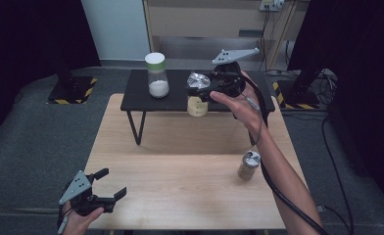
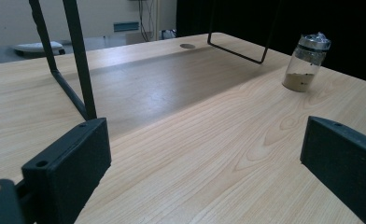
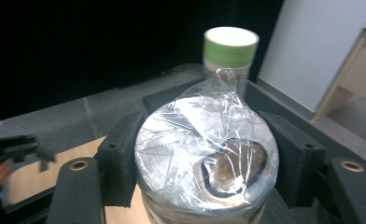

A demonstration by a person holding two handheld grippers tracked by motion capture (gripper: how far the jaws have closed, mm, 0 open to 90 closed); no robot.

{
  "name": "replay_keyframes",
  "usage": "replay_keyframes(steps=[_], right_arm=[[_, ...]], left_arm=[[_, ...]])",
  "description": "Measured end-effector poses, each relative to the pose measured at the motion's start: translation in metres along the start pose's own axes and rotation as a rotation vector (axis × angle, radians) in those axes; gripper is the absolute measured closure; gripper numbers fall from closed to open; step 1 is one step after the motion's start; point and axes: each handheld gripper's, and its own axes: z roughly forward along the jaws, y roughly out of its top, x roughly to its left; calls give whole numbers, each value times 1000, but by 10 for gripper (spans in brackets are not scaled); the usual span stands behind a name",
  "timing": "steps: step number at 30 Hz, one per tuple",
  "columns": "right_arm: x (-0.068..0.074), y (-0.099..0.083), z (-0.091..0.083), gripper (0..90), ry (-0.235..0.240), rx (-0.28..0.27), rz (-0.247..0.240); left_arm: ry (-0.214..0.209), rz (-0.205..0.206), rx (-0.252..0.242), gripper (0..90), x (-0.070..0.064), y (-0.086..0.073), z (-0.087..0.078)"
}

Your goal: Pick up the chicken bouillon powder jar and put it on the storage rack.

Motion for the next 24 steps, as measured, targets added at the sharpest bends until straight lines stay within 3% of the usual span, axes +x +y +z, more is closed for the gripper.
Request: replay_keyframes(steps=[8,14,24], right_arm=[[-4,-1,9,353,-61,-4,30],[-2,-1,18,353,-139,0,40],[-6,-3,35,352,-226,4,55]], left_arm=[[-1,1,0,9,0,0,0],[-1,2,-1,9,0,0,0],[-2,2,-2,10,0,0,0]])
